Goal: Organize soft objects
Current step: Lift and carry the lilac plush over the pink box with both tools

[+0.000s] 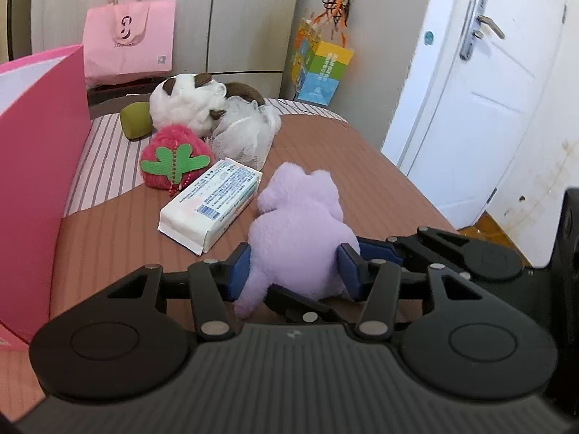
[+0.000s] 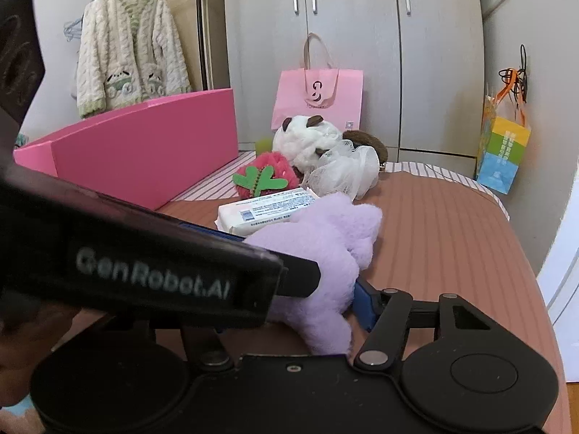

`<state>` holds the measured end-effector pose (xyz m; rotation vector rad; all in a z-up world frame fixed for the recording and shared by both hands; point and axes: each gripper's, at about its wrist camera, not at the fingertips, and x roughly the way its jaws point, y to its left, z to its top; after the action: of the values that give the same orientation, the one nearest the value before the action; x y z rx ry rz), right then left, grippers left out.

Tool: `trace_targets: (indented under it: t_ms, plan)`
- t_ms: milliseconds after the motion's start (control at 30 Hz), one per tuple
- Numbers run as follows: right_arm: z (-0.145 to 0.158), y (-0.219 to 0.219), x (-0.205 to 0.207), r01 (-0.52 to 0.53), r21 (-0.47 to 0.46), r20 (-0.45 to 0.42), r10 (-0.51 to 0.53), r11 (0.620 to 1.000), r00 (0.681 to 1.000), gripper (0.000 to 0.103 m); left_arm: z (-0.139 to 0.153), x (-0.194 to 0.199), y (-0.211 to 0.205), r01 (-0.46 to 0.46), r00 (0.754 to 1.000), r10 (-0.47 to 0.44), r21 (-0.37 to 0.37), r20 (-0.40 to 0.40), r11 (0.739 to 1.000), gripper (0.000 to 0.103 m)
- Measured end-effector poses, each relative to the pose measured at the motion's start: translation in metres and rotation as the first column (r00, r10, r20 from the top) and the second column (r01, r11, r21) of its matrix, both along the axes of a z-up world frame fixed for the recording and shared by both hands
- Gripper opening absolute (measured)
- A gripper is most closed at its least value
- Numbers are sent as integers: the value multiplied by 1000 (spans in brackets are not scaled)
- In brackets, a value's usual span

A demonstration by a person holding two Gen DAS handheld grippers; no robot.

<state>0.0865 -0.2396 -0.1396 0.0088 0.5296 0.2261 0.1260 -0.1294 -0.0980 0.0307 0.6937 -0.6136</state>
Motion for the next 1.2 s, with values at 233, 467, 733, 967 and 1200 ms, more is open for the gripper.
trace_targets:
  t_ms: [233, 467, 733, 967, 1200]
  plan:
    - [8, -1, -12, -12, 38, -56, 14, 999, 998, 67, 10, -13, 0, 40, 999, -38, 63, -33, 997, 51]
    - [17, 4, -27, -52, 52, -123, 58, 997, 991, 67, 20, -25, 11, 74, 991, -64, 76, -120, 994, 51]
    - [38, 23, -43, -105, 16, -198, 106, 994, 974, 67, 33, -39, 35, 61, 979, -51, 43, -198, 997, 50]
    - [65, 45, -54, -184, 36, -235, 188, 982, 954, 67, 55, -55, 72, 27, 972, -25, 4, -232, 1000, 51]
    - [93, 89, -60, -321, -71, -222, 299, 944, 928, 67, 72, -69, 115, -42, 968, 35, -20, -250, 999, 50]
